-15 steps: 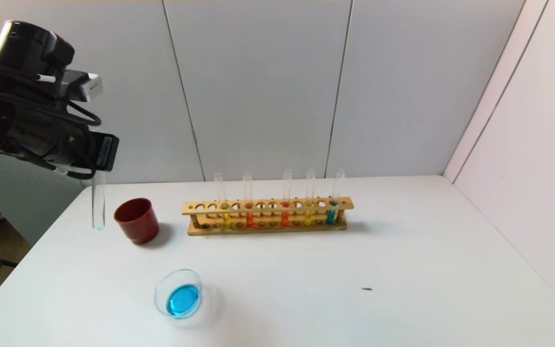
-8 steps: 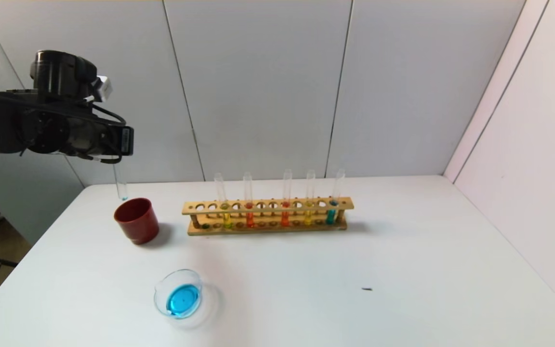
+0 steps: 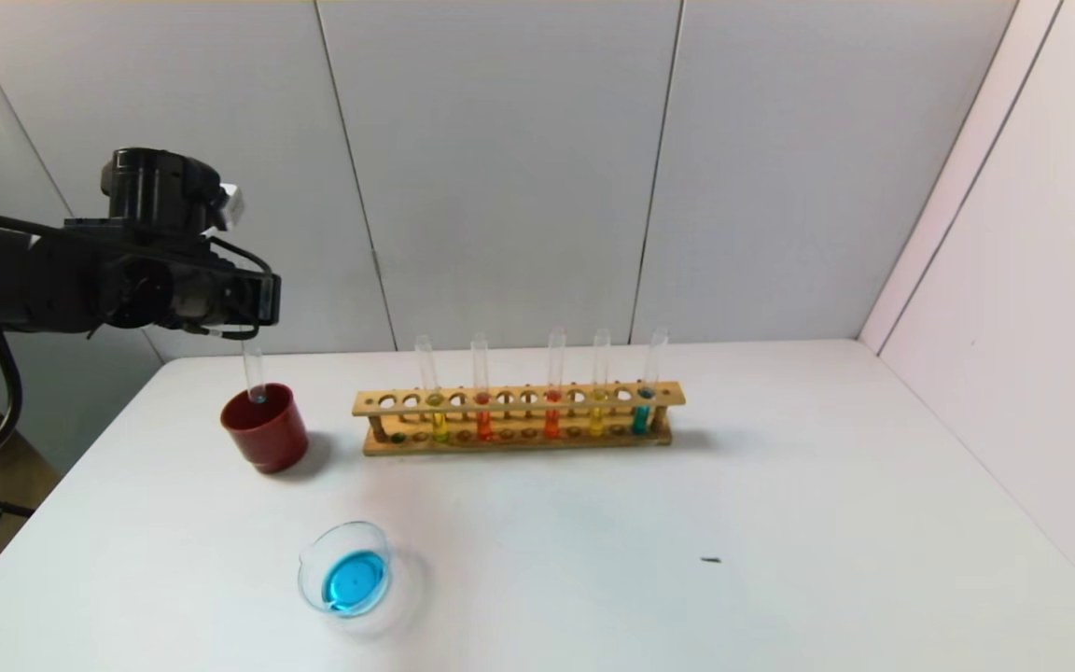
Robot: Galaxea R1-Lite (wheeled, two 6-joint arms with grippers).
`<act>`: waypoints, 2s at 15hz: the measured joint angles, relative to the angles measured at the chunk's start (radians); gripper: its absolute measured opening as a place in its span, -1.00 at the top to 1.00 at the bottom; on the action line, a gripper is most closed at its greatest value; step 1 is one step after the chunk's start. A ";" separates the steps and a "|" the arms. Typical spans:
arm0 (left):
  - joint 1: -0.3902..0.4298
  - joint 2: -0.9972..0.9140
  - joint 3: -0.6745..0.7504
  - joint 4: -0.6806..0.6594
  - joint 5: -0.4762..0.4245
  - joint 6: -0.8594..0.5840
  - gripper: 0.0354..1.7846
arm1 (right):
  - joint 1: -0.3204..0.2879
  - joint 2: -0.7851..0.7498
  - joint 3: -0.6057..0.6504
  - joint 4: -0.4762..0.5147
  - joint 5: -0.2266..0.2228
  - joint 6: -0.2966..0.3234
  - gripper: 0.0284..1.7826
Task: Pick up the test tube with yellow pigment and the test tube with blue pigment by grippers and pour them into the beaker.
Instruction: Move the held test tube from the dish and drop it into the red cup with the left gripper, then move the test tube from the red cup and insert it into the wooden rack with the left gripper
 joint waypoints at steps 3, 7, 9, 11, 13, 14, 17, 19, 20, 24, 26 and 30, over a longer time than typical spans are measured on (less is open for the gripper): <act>0.001 0.012 0.028 -0.035 0.000 0.000 0.68 | 0.000 0.000 0.000 0.000 0.000 0.000 -0.91; 0.007 0.032 0.108 -0.128 -0.001 0.000 0.68 | 0.000 0.000 0.000 0.000 0.000 0.000 -0.91; 0.007 0.048 0.146 -0.198 -0.002 0.000 0.68 | 0.000 0.000 0.000 0.000 0.000 0.000 -0.91; 0.009 0.061 0.177 -0.216 -0.002 -0.001 0.68 | 0.000 0.000 0.000 0.000 0.000 0.000 -0.91; 0.008 0.069 0.217 -0.244 -0.001 -0.003 0.68 | 0.000 0.000 0.000 0.000 0.000 0.000 -0.91; 0.008 0.074 0.239 -0.274 -0.002 -0.003 0.68 | 0.000 0.000 0.000 0.000 0.000 0.000 -0.91; 0.008 0.084 0.285 -0.345 0.000 0.000 0.67 | 0.000 0.000 0.000 0.000 0.000 0.000 -0.91; 0.009 0.083 0.294 -0.348 0.000 0.000 0.58 | 0.000 0.000 0.000 0.000 0.000 0.000 -0.91; 0.009 0.078 0.296 -0.347 0.000 0.001 0.48 | 0.000 0.000 0.000 0.000 0.000 0.000 -0.91; 0.008 0.053 0.303 -0.346 0.000 0.004 -0.20 | 0.000 0.000 0.000 0.000 0.000 0.000 -0.91; 0.008 0.032 0.313 -0.344 -0.002 0.004 -0.54 | 0.000 0.000 0.000 0.000 0.000 0.000 -0.91; 0.000 -0.056 0.378 -0.341 -0.005 0.003 -0.93 | 0.000 0.000 0.000 0.000 0.000 0.000 -0.91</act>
